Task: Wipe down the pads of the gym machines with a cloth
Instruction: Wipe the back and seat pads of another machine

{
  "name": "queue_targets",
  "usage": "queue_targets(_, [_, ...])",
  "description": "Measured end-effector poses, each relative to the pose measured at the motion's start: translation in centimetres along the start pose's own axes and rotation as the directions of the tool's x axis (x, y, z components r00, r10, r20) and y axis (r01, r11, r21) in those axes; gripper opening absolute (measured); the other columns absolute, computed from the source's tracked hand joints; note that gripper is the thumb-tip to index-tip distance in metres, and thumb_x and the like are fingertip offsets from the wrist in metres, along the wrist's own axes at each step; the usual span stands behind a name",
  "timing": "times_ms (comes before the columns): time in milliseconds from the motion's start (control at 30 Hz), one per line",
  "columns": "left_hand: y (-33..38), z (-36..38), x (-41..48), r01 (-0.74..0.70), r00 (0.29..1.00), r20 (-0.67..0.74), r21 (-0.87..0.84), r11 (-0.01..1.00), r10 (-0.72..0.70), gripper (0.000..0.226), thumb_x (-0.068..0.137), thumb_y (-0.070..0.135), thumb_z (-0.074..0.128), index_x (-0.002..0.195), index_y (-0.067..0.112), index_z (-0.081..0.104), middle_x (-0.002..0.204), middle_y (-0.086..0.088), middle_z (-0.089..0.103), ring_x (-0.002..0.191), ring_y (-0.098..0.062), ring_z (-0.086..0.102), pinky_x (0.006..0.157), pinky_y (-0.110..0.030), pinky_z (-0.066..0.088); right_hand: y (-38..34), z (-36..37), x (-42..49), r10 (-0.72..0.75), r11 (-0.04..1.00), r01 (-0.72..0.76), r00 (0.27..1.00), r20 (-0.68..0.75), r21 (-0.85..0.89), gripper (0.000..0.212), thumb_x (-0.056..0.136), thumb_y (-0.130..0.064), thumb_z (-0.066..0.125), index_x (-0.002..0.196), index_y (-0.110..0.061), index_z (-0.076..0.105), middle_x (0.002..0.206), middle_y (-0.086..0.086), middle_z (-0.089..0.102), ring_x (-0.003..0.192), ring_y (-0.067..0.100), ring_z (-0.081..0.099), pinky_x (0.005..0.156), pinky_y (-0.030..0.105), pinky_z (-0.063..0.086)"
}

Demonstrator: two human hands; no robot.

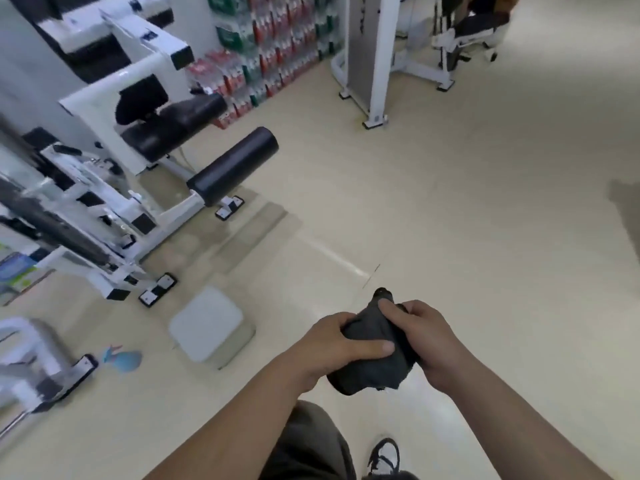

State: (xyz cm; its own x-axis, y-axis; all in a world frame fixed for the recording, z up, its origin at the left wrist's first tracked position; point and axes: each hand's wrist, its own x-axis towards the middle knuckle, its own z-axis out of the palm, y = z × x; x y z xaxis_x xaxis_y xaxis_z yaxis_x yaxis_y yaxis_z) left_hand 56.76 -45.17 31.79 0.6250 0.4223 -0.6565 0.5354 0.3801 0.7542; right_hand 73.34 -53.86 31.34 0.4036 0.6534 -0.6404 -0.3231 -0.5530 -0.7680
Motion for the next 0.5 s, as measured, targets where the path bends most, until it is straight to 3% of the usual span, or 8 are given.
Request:
queue_targets(100, [1.4,-5.2,0.5,-0.002,0.996,-0.093,-0.134,0.991,-0.011,0.052,0.078,0.042,0.089,0.12,0.017,0.071,0.111,-0.002,0.079,0.105,-0.019,0.075,0.1,-0.04,0.057,-5.2,3.9,3.8,-0.011,0.994,0.029,0.985,0.172,-0.103,0.039,0.085,-0.046,0.08,0.088,-0.014,0.059,0.086,0.005,0.07,0.077,0.023,0.063,0.069,0.036,0.048])
queue_targets(200, [2.6,-10.8,1.9,-0.054,0.964,-0.264,-0.206,0.977,-0.002,0.054,0.073,0.04,0.093,0.113,0.012,0.069,0.107,-0.005,0.079,0.102,-0.02,0.075,0.088,-0.034,0.059,-10.2,8.8,8.5,-0.036,0.983,0.085,0.958,0.284,-0.163,0.036,0.087,-0.044,0.079,0.087,-0.015,0.059,0.088,0.007,0.07,0.079,0.024,0.063,0.071,0.038,0.05])
queue_targets(367, [5.2,-21.6,6.5,-0.218,0.863,-0.503,-0.301,0.929,0.039,0.05,0.073,0.032,0.086,0.106,0.001,0.068,0.1,-0.016,0.076,0.092,-0.028,0.073,0.08,-0.038,0.058,-18.1,17.8,17.0,-0.029,0.972,0.115,0.925,0.379,-0.206,0.025,0.097,-0.038,0.07,0.088,-0.019,0.055,0.089,0.004,0.068,0.079,0.024,0.062,0.056,0.03,0.051])
queue_targets(433, [6.8,-25.8,8.9,-0.245,0.843,-0.536,-0.319,0.916,0.039,0.048,0.071,0.028,0.083,0.108,0.002,0.066,0.103,-0.019,0.075,0.094,-0.036,0.072,0.087,-0.049,0.06,-21.0,20.7,20.2,-0.051,0.975,0.13,0.921,0.386,-0.182,0.022,0.101,-0.033,0.065,0.091,-0.016,0.055,0.092,0.007,0.069,0.08,0.025,0.062,0.06,0.031,0.048])
queue_targets(500, [8.7,-29.3,11.2,-0.256,0.86,-0.51,-0.372,0.892,0.035,0.049,0.075,0.023,0.085,0.117,0.012,0.064,0.114,-0.016,0.074,0.1,-0.033,0.073,0.09,-0.052,0.06,-24.2,23.1,23.0,-0.045,0.975,0.123,0.923,0.381,-0.184,0.024,0.102,-0.032,0.063,0.095,-0.01,0.057,0.094,0.011,0.071,0.082,0.024,0.063,0.07,0.036,0.047])
